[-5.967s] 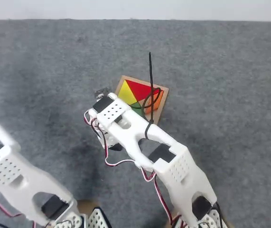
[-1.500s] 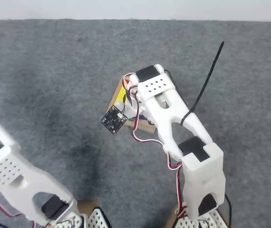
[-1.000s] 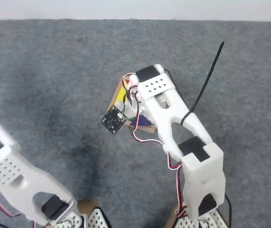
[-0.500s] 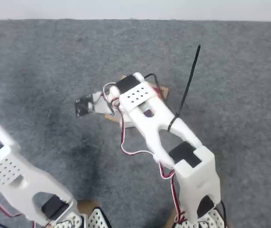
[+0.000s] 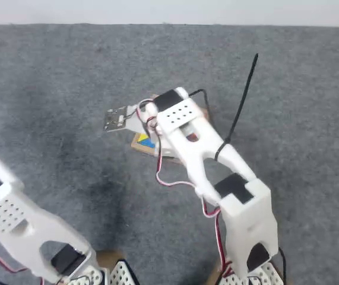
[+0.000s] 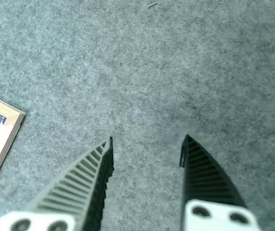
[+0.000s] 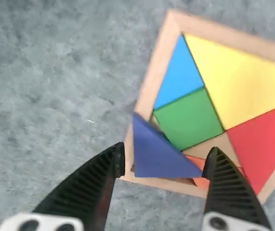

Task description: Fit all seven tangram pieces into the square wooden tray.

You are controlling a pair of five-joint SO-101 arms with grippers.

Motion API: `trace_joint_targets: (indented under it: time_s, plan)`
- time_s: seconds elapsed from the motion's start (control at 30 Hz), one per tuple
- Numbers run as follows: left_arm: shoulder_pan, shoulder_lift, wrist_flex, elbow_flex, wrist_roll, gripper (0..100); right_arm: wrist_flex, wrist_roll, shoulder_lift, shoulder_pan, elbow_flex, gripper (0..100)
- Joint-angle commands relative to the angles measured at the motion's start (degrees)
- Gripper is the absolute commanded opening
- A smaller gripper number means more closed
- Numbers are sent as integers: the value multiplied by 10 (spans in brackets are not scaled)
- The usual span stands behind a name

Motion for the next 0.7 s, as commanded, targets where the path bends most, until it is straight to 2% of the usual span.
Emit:
trace_joint_targets:
  time_s: [0.0,0.43,0.67]
  plan:
    - [-2,-8,-6,-22,-5,221,-15,-4,2,25,-2,263]
    - [-1,-8,-6,-22,-5,221,-40,-4,12,33,-1,262]
    - [-1,-8,-6,-23,-5,221,-42,15,13,62,-1,262]
